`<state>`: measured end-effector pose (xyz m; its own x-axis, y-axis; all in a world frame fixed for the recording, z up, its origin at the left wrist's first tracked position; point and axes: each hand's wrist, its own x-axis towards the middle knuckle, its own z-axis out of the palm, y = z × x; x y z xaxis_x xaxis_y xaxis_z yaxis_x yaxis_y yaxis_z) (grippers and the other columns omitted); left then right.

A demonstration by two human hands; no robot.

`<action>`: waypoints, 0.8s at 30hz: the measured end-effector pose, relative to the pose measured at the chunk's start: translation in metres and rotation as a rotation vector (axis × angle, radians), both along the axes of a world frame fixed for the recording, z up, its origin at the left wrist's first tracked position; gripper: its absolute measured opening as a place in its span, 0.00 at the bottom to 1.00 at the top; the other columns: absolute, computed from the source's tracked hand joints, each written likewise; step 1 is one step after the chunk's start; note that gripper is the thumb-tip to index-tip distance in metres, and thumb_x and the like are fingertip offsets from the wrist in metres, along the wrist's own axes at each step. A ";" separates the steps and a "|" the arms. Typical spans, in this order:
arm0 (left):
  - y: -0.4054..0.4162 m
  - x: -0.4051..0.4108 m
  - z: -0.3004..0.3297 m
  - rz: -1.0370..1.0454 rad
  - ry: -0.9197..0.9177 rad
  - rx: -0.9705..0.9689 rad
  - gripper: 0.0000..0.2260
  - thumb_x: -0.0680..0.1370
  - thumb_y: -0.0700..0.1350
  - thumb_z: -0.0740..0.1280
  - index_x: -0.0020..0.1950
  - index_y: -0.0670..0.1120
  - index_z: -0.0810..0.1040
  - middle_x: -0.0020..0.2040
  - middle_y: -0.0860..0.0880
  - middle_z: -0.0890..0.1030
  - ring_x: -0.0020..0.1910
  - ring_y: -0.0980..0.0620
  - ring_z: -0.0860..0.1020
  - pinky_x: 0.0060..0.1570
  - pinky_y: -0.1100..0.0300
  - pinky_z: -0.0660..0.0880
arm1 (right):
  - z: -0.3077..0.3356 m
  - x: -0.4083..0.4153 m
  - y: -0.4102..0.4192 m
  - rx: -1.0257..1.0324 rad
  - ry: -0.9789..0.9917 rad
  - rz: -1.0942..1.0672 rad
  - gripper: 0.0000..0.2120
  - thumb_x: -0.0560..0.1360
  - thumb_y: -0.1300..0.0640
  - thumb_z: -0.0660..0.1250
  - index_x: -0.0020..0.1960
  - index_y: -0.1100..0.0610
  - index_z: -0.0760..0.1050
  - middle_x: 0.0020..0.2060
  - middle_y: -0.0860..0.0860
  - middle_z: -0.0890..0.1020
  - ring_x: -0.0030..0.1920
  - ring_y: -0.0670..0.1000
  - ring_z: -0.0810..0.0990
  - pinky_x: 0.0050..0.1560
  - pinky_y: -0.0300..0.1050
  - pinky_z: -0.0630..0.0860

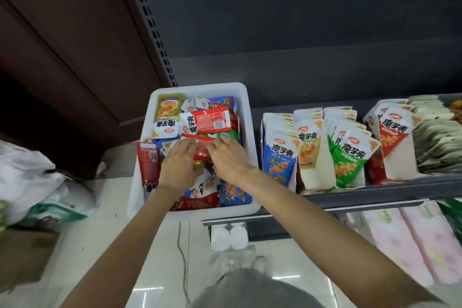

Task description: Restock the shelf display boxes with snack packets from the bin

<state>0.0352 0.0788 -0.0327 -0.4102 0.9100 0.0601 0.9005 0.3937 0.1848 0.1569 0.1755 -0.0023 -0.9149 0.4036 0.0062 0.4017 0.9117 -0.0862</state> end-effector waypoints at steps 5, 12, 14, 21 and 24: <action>0.023 -0.018 -0.007 -0.112 0.104 -0.182 0.29 0.74 0.52 0.67 0.73 0.46 0.64 0.72 0.47 0.67 0.70 0.48 0.64 0.70 0.57 0.57 | -0.026 -0.025 0.005 0.057 -0.189 -0.085 0.22 0.73 0.60 0.67 0.65 0.61 0.67 0.60 0.56 0.76 0.62 0.57 0.69 0.63 0.48 0.65; 0.003 -0.031 0.039 -0.149 -0.007 0.054 0.12 0.78 0.54 0.64 0.57 0.53 0.80 0.47 0.50 0.83 0.45 0.49 0.81 0.40 0.58 0.74 | -0.005 0.004 0.011 -0.322 0.143 -0.199 0.25 0.74 0.50 0.69 0.69 0.52 0.68 0.63 0.50 0.76 0.64 0.54 0.67 0.63 0.47 0.63; -0.006 -0.034 0.058 -0.084 -0.362 0.118 0.10 0.78 0.52 0.65 0.54 0.50 0.81 0.45 0.52 0.83 0.42 0.54 0.81 0.39 0.62 0.76 | 0.010 0.017 0.015 -0.397 0.362 -0.365 0.23 0.73 0.48 0.69 0.67 0.49 0.70 0.60 0.48 0.78 0.63 0.52 0.69 0.61 0.49 0.62; -0.009 -0.030 0.080 0.008 -0.904 0.197 0.05 0.76 0.47 0.67 0.51 0.49 0.79 0.45 0.57 0.81 0.42 0.61 0.80 0.37 0.72 0.76 | 0.049 0.047 0.030 -1.088 0.586 -0.569 0.19 0.74 0.54 0.71 0.62 0.55 0.73 0.50 0.51 0.82 0.48 0.48 0.80 0.39 0.38 0.74; -0.003 -0.021 0.080 -0.027 -1.004 0.202 0.06 0.76 0.46 0.67 0.52 0.50 0.79 0.48 0.55 0.82 0.45 0.57 0.82 0.39 0.68 0.77 | 0.053 0.059 0.030 -1.118 0.602 -0.557 0.15 0.73 0.56 0.71 0.58 0.55 0.75 0.47 0.51 0.83 0.44 0.47 0.81 0.32 0.37 0.74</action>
<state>0.0143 0.0756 0.0474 -0.3349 0.9308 -0.1466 0.3018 0.2534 0.9191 0.2155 0.2051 0.0502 -0.6050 0.7631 -0.2271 0.3269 -0.0221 -0.9448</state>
